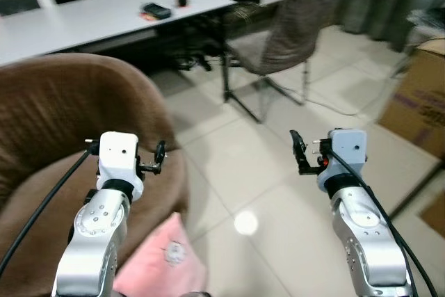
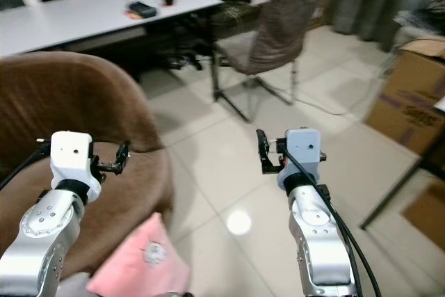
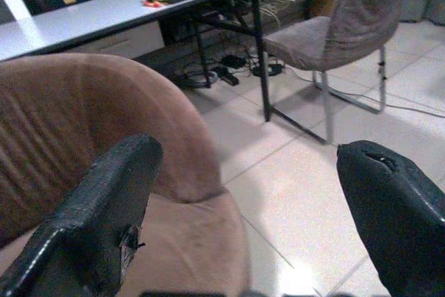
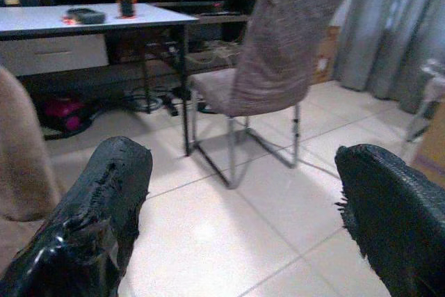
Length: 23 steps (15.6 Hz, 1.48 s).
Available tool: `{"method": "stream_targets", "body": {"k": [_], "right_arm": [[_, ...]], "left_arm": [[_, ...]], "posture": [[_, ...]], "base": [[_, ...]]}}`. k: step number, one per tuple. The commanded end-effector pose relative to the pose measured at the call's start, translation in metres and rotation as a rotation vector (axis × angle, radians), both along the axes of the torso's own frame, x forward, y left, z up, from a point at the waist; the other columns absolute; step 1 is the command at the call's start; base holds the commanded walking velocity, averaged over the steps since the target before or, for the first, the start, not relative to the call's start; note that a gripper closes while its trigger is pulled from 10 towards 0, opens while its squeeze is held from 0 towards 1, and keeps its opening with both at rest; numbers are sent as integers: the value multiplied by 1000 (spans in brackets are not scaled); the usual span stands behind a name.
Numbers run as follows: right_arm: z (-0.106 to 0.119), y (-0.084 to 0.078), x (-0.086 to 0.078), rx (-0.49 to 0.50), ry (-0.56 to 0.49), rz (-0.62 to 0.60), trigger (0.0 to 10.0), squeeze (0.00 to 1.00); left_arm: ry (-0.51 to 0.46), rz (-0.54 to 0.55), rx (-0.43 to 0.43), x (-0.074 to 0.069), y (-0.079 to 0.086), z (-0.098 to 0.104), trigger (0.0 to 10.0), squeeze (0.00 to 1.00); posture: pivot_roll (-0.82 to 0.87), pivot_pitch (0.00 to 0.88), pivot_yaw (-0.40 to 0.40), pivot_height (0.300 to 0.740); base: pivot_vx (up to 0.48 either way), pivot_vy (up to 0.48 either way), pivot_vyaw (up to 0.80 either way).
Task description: Move the pillow to the sofa from floor
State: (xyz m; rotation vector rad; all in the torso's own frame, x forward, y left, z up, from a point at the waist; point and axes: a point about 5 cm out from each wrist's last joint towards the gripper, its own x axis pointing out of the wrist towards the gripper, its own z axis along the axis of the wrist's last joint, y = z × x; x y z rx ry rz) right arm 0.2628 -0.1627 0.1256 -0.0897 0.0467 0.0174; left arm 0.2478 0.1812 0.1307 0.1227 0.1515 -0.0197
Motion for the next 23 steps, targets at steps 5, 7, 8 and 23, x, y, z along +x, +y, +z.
{"method": "stream_targets", "body": {"k": [5,7,8,23], "right_arm": [[7,-4,6,-48,-33,-17,10000,1000],[6,3,3,7,-3,92,10000,1000],[5,5,3,25,1,114,10000,0],[15,5,2,83,-67,75,10000,0]], "left_arm": [[-20,39,17,-6,5,1,10000,0],[-44,27,19,-6,4,4,10000,0],[-42,29,3,-7,3,5,10000,0],[-84,40,6,-9,2,4,10000,0]], "posture": [[-64,0,33,740],[-60,0,27,740],[-58,0,26,740],[-50,0,21,740]], "base": [[0,-361,0],[0,-296,0],[0,0,0],[0,0,533]]}}
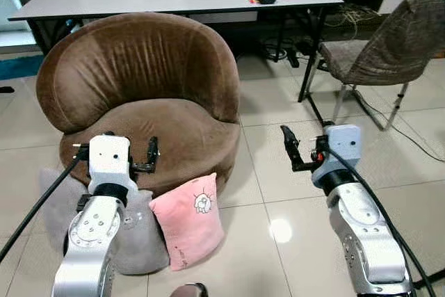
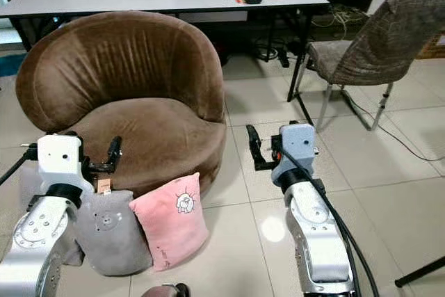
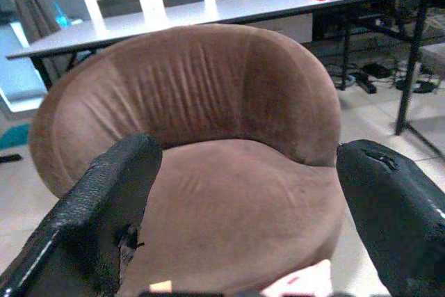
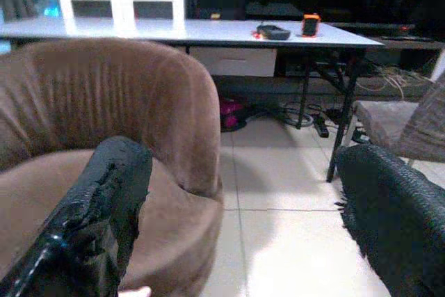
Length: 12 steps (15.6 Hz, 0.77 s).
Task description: Move the pillow to the sofa from floor
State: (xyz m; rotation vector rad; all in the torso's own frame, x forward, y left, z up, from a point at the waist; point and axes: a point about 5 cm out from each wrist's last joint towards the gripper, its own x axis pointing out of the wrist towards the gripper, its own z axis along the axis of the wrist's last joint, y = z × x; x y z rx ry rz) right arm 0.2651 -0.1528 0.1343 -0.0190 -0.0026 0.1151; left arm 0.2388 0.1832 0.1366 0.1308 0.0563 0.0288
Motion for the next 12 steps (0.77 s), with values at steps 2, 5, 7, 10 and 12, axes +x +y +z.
{"method": "stream_targets", "body": {"k": [2,5,7,10,12], "right_arm": [[6,-7,1,-30,-28,-41,10000,0],[9,-9,4,-58,-82,-65,10000,0],[4,-6,3,37,-19,-15,10000,0],[0,-7,2,39,10,-8,10000,0],[-1,-6,4,-1,12,3,10000,0]], "left_arm": [[4,-29,-13,1,-4,-1,10000,0],[-1,-38,-18,2,-6,1,10000,0],[-3,-40,-19,2,-5,1,10000,0],[-3,-38,-15,1,-2,1,10000,0],[-3,-40,-12,1,-2,2,10000,0]], "posture": [[-59,0,23,740],[-56,0,22,740],[-46,0,16,740],[-42,0,15,740],[-42,0,16,740]], "base": [[0,0,0],[0,0,0],[137,0,0],[296,0,0],[298,0,631]]}}
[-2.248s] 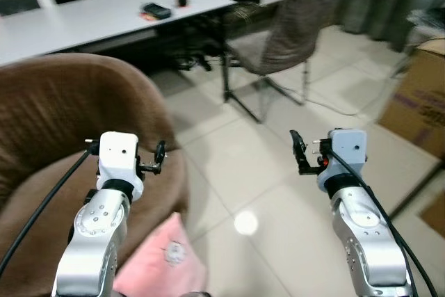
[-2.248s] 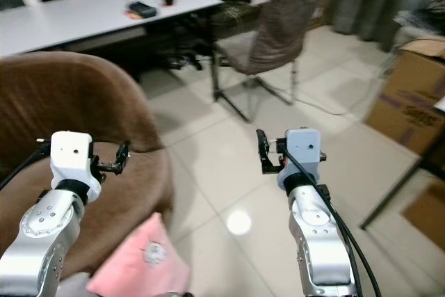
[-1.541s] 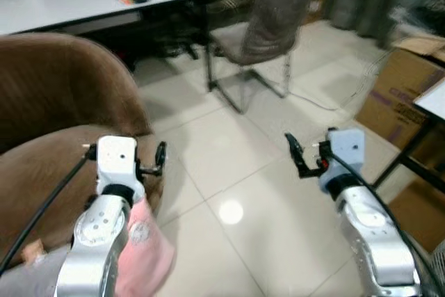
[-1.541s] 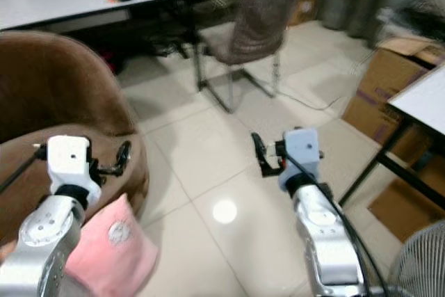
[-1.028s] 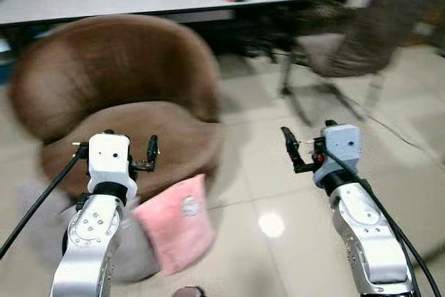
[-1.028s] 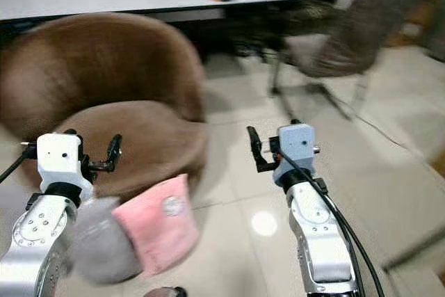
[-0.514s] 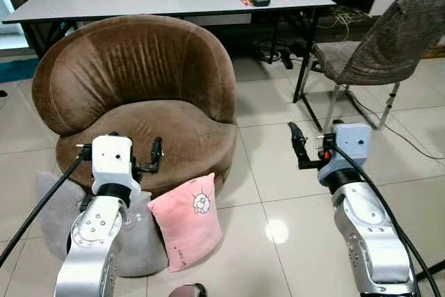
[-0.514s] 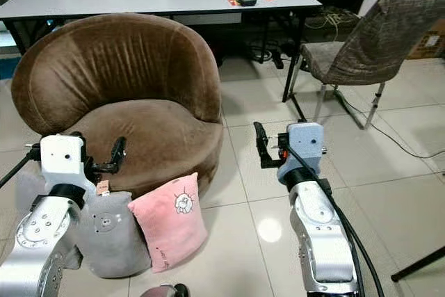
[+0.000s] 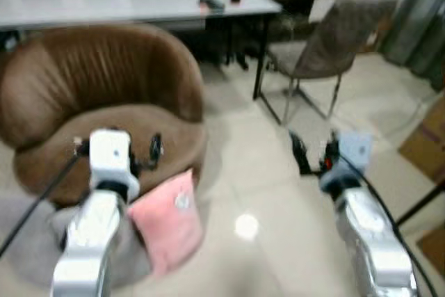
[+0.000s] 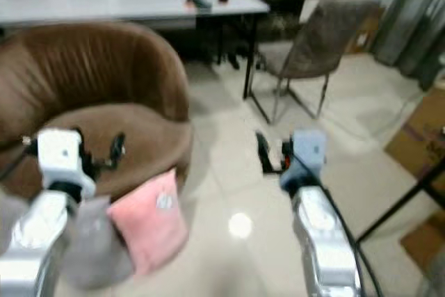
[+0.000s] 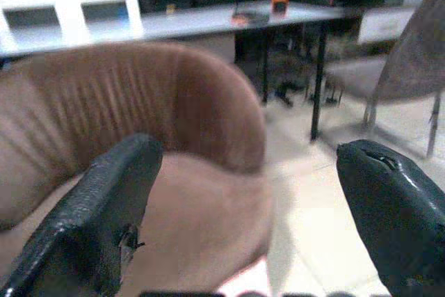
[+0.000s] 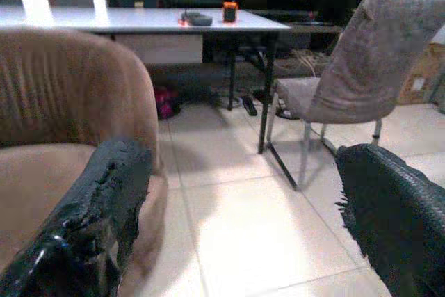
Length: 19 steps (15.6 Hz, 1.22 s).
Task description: Move the pillow to the sofa from floor
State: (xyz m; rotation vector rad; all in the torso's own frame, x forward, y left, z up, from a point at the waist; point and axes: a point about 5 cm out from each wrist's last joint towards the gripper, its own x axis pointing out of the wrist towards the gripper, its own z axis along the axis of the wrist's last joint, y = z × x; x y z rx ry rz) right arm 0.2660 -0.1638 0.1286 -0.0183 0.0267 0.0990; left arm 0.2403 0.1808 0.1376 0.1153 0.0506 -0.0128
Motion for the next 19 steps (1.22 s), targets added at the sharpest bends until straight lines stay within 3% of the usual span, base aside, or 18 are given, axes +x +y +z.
{"method": "stream_targets", "body": {"k": [1,3,9,17,19], "right_arm": [[4,6,3,7,-15,19,10000,0],[8,2,4,-64,-57,-35,10000,0],[4,-2,4,-59,-36,-88,10000,0],[2,4,3,-22,-36,-40,10000,0],[2,6,3,-39,-36,-20,10000,0]], "left_arm": [[-1,-1,5,0,0,1,10000,0],[-1,-8,6,1,0,0,10000,0],[3,-36,19,3,-1,-1,10000,0],[9,-44,27,6,0,-3,10000,0],[-3,-17,-11,6,1,-3,10000,0]], "posture": [[-43,0,19,740],[-45,0,21,740],[-50,0,30,740],[-51,0,34,740],[-54,0,33,740]], "base": [[300,0,800],[298,0,0],[297,0,0],[258,0,0],[0,0,0]]}}
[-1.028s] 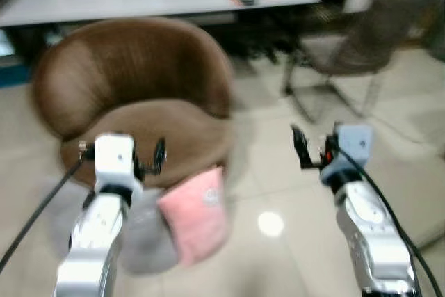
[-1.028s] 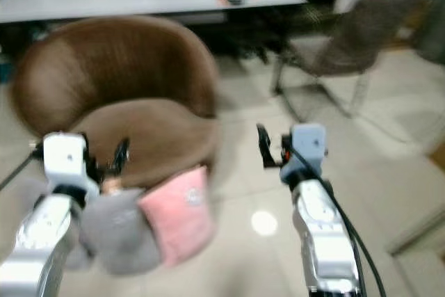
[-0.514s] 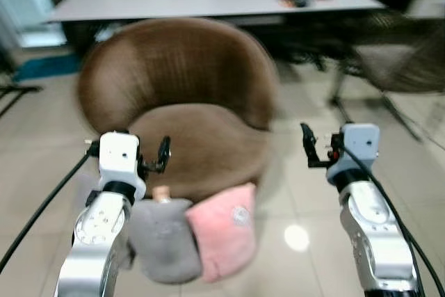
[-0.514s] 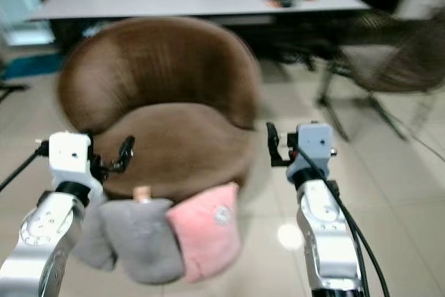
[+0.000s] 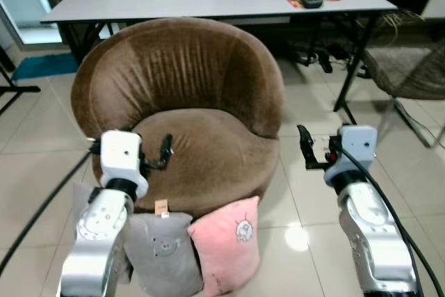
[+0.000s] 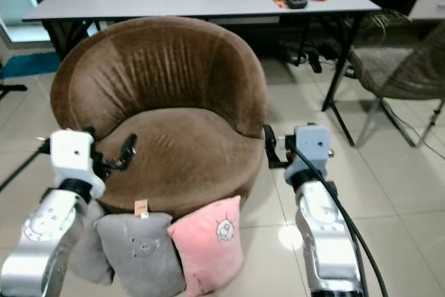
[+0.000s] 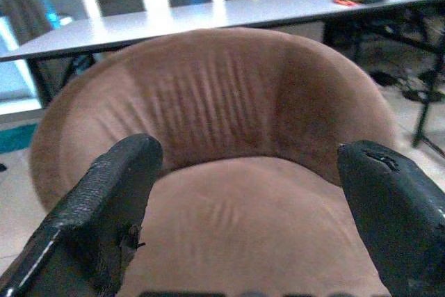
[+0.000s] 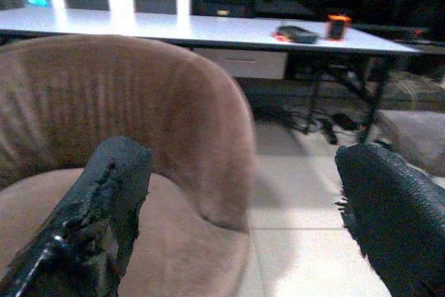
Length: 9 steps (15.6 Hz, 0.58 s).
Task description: Move the pillow to the sofa from floor
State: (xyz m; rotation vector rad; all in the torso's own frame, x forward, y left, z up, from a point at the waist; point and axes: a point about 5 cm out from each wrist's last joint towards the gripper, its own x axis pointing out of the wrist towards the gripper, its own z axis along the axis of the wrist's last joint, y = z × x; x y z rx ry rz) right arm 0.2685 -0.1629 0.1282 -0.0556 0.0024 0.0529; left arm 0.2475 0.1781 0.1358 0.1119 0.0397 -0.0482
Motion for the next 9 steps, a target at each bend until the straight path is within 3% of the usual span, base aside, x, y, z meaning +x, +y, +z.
{"method": "stream_targets", "body": {"k": [1,3,5,9], "right_arm": [[2,6,1,-9,-2,38,10000,0],[1,10,2,-45,5,86,10000,0],[0,11,3,-34,11,98,10000,0],[-2,10,4,-15,18,79,10000,0]], "left_arm": [[8,19,-9,0,4,-1,10000,0],[-1,15,8,1,4,0,10000,0],[-8,15,14,2,4,1,10000,0],[-9,17,21,2,5,1,10000,0]], "posture": [[-57,0,34,740],[-59,0,34,740],[-58,0,34,740],[-59,0,36,740]], "base": [[0,0,0],[0,0,400],[0,-392,800],[0,-480,0]]}}
